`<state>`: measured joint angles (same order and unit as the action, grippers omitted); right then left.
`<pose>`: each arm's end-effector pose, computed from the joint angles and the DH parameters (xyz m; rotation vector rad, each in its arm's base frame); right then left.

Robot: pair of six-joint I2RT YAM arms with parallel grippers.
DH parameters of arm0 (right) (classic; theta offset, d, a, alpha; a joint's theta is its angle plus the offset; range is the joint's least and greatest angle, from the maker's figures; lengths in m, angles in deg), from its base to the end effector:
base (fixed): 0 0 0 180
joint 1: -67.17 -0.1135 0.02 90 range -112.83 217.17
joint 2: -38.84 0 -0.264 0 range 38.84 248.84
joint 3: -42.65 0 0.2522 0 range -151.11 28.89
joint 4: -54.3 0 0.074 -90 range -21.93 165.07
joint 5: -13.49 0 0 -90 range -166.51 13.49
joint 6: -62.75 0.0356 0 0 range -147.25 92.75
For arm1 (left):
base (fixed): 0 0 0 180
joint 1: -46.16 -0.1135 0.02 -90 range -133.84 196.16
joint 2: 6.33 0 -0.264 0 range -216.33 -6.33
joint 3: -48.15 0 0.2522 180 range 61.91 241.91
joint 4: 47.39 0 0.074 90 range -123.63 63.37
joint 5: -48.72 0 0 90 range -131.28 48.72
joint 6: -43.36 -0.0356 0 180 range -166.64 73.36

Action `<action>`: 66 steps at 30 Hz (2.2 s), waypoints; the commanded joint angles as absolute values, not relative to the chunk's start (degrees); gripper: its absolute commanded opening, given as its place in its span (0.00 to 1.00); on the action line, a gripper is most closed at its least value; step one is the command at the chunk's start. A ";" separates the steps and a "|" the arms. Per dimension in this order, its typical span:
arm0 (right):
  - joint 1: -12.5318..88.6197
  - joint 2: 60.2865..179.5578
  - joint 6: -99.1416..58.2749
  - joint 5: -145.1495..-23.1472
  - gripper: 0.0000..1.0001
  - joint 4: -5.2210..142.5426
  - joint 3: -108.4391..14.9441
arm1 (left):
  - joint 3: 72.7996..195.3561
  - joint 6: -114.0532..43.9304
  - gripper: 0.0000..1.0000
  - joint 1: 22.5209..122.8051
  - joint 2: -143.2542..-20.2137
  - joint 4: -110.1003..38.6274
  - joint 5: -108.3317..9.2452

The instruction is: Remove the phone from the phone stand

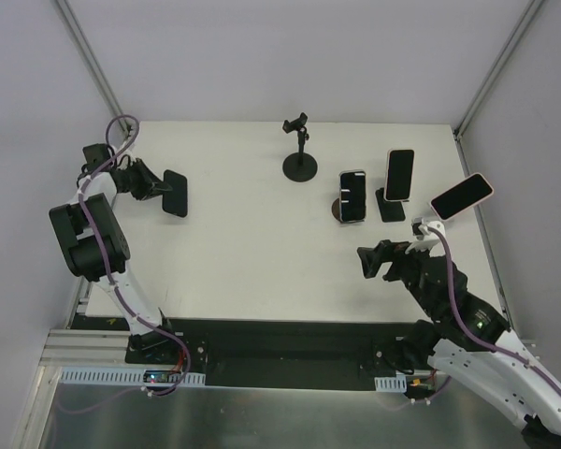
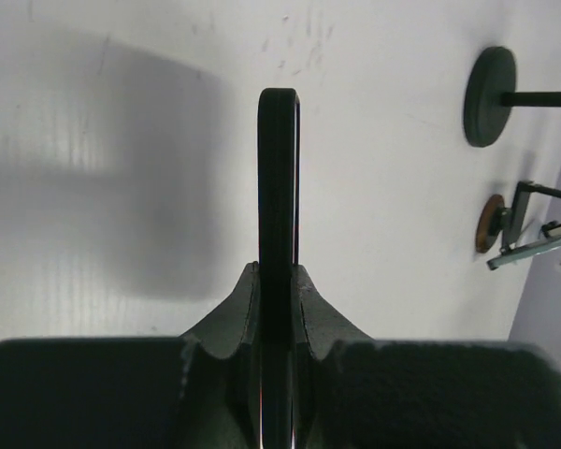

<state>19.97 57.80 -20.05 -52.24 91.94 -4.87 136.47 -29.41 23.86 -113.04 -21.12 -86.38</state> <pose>0.0766 0.0612 0.3030 -0.2882 1.7026 0.3373 0.3850 0.1306 0.2171 -0.3823 2.1846 -0.8661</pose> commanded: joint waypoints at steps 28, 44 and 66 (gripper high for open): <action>20.15 62.22 -25.75 -54.18 0.96 92.24 -6.80 | 149.80 -48.05 0.24 22.17 -126.38 -2.52 -71.87; 20.15 64.77 -25.67 -54.89 0.96 91.88 -7.33 | 152.61 -46.73 0.65 22.26 -127.27 -1.99 -70.02; 20.85 75.21 -28.83 -46.71 0.96 95.83 -18.04 | 133.74 -33.99 0.99 47.81 -88.44 -2.78 -50.08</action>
